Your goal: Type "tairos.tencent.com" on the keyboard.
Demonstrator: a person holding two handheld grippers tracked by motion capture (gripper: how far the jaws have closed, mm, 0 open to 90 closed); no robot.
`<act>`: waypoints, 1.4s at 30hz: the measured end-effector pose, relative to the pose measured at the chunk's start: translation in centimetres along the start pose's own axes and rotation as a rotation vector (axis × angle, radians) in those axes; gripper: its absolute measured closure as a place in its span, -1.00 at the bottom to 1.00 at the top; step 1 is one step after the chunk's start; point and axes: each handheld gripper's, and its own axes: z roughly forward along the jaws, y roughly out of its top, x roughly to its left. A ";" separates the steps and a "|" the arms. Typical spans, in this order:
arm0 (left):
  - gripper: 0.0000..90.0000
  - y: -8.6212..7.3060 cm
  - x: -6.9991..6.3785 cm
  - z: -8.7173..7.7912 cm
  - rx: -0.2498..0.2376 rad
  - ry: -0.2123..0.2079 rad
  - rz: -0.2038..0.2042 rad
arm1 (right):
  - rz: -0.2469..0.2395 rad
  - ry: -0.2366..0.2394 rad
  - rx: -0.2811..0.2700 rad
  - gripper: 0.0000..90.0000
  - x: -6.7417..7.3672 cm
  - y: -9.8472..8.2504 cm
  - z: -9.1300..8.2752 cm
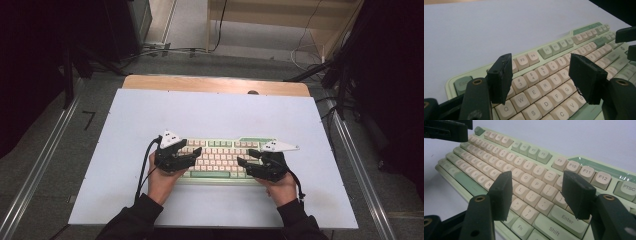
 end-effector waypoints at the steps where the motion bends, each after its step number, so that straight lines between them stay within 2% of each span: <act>1: -0.20 0.0 0.1 -0.1 -0.004 0.000 -0.002 | 0.001 0.001 -0.001 -0.10 0.0 0.0 0.0; 16: -0.23 -0.3 0.5 -1.0 -0.019 0.006 -0.030 | -0.002 0.007 -0.007 -0.08 0.2 0.1 -0.1; 42: -0.23 -0.7 1.2 -2.0 -0.024 0.020 -0.040 | -0.008 0.017 -0.010 0.00 0.6 0.3 -0.1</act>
